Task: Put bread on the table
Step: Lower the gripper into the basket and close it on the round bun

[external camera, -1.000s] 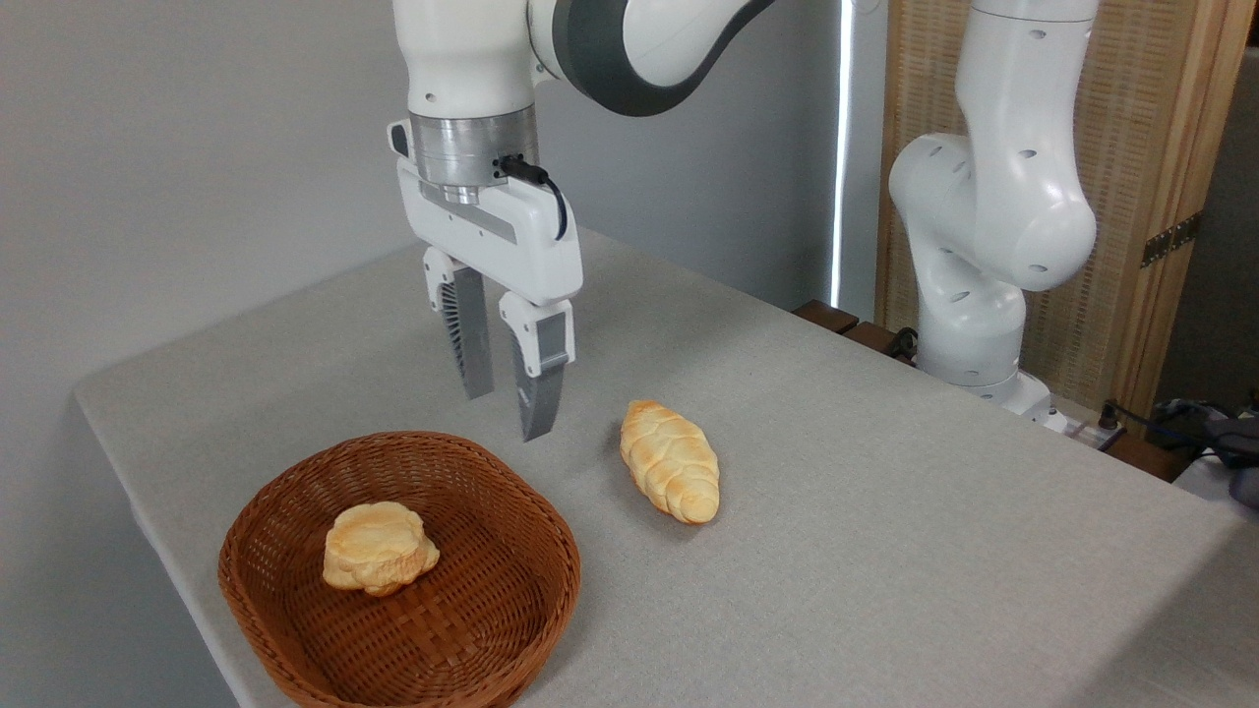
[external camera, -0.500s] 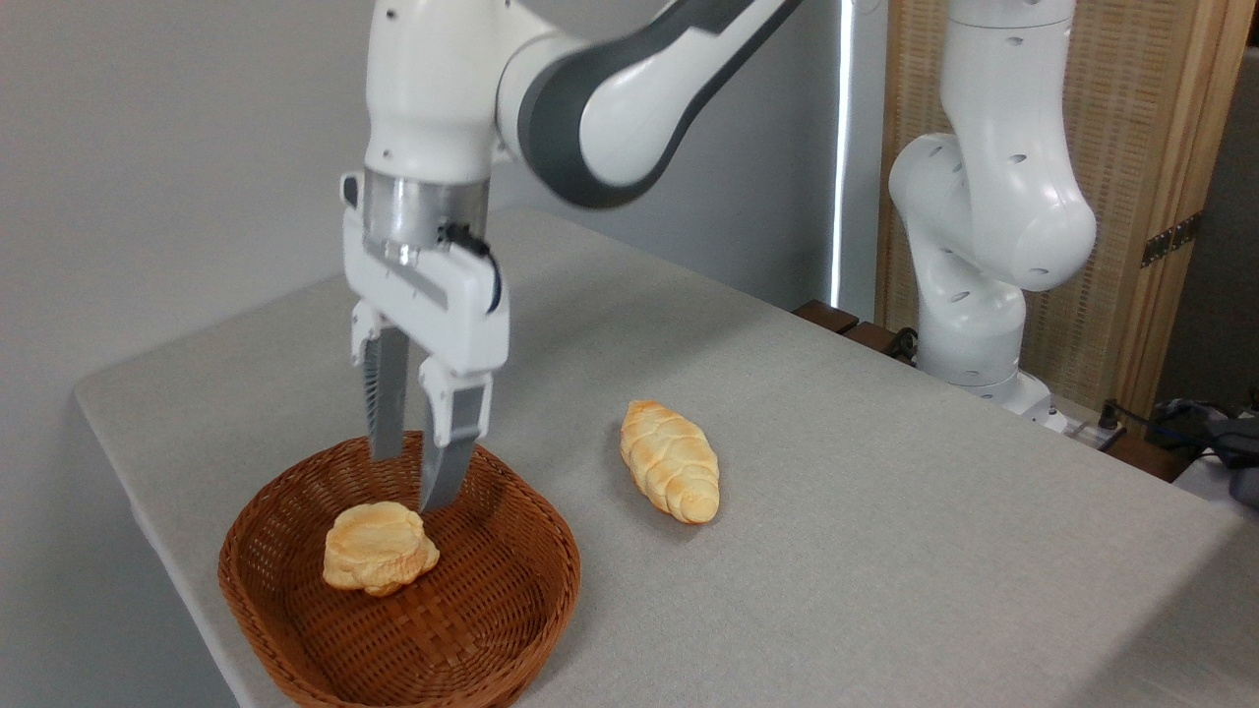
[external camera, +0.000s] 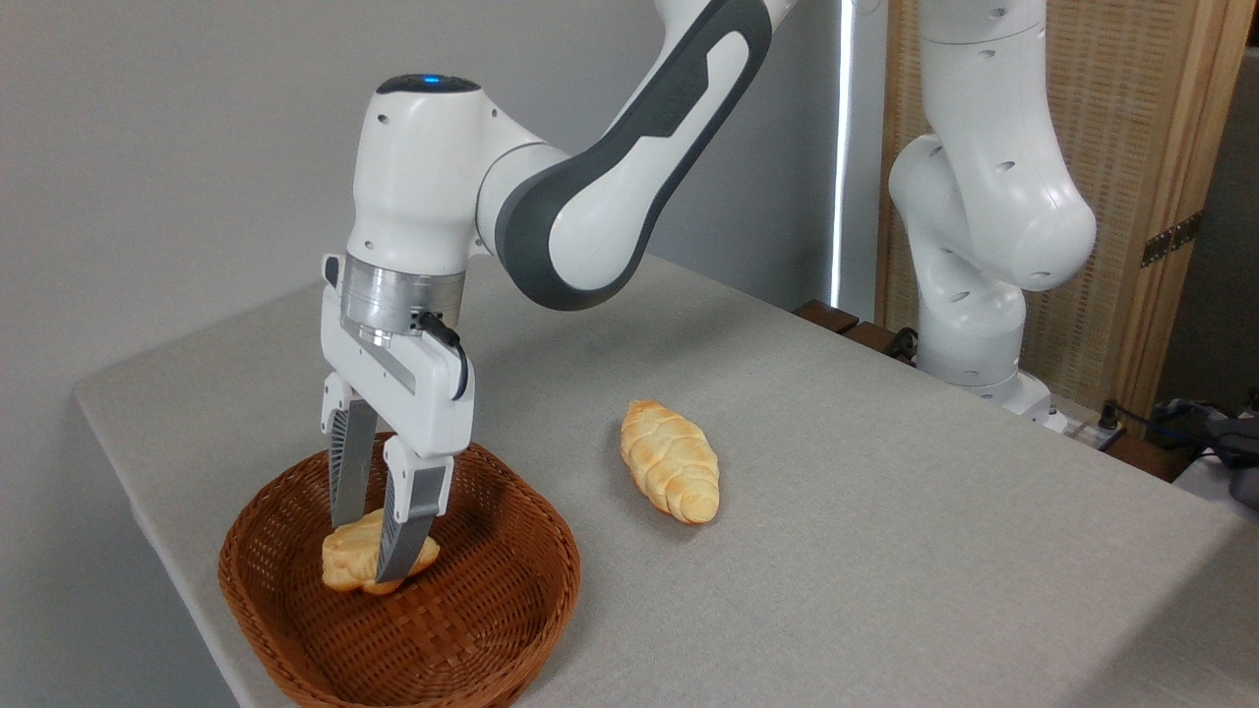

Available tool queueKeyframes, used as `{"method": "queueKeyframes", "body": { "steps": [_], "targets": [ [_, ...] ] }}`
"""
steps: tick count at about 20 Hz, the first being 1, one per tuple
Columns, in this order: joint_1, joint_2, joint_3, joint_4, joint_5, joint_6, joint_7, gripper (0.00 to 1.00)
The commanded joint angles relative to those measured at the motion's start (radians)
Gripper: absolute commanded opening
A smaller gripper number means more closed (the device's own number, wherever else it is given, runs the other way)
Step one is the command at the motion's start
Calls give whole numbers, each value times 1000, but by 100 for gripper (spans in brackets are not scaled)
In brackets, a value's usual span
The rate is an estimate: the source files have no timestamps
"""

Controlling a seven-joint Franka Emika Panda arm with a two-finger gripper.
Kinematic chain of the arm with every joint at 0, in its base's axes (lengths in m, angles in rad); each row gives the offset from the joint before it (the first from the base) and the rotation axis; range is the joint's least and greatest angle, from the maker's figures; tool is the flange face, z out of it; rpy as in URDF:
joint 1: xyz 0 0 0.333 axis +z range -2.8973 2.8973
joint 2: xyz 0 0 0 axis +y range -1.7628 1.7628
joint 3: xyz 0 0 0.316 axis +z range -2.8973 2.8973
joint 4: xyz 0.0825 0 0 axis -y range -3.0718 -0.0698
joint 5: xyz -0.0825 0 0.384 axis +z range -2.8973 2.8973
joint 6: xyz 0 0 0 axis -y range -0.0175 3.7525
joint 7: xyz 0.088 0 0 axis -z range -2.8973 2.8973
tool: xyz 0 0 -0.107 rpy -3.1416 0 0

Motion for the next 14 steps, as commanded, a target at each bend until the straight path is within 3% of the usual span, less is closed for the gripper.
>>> {"method": "queueKeyframes", "body": {
  "steps": [1,5,10,12,14],
  "targets": [
    [-3,24,5,13,2,11,1,100],
    [-3,36,2,13,1,11,1,97],
    [-3,41,1,13,1,11,2,34],
    [-5,41,1,13,1,9,2,27],
    [-5,41,-1,13,1,9,2,27]
  ]
}}
